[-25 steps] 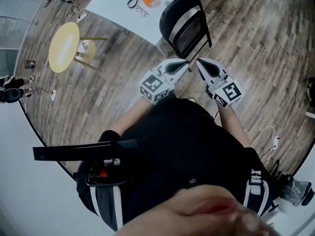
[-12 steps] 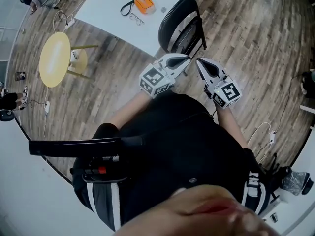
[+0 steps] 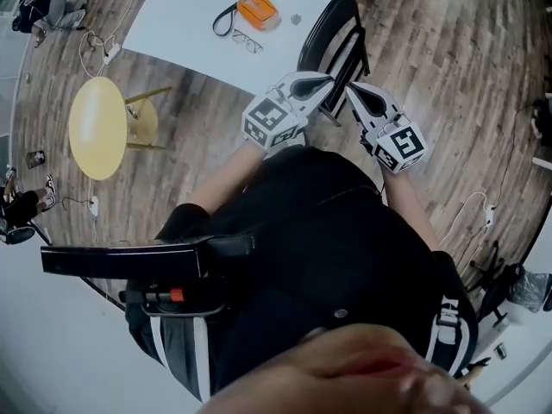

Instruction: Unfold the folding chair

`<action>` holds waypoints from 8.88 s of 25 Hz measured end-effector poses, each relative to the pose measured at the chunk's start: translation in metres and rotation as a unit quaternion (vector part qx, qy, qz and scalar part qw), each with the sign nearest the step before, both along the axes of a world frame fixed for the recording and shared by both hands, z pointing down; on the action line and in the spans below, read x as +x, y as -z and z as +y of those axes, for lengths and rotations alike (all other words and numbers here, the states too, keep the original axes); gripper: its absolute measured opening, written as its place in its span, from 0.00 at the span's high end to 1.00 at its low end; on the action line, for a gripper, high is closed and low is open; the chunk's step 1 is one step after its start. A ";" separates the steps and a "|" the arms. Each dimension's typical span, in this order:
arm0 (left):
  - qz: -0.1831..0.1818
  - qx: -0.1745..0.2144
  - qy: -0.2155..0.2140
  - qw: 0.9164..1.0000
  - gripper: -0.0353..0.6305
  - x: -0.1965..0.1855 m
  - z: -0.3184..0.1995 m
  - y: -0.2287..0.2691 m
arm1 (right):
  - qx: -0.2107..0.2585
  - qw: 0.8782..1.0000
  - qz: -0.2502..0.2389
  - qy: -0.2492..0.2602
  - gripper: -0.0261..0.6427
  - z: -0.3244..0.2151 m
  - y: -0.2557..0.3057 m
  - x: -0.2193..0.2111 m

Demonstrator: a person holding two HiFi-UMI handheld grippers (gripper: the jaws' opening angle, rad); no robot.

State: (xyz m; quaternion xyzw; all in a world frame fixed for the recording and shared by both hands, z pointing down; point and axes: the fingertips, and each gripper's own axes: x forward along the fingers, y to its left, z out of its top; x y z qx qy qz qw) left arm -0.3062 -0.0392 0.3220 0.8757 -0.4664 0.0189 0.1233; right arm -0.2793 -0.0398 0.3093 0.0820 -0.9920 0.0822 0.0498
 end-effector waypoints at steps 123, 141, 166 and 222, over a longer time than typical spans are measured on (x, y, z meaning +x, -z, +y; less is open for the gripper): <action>-0.116 -0.380 0.144 0.906 0.83 0.120 -0.128 -0.224 | -0.383 0.817 0.274 -0.332 0.50 -0.177 -0.448 0.110; -0.124 -0.362 0.140 0.913 0.83 0.115 -0.128 -0.226 | -0.388 0.819 0.276 -0.321 0.69 -0.182 -0.475 0.090; -0.058 -0.384 0.096 0.916 0.83 0.032 -0.127 -0.251 | -0.421 0.806 0.249 -0.333 0.69 -0.189 -0.492 0.170; 0.031 -0.429 0.031 0.902 0.82 0.103 -0.116 -0.388 | -0.623 0.768 -0.094 -0.113 0.68 -0.172 -0.706 0.503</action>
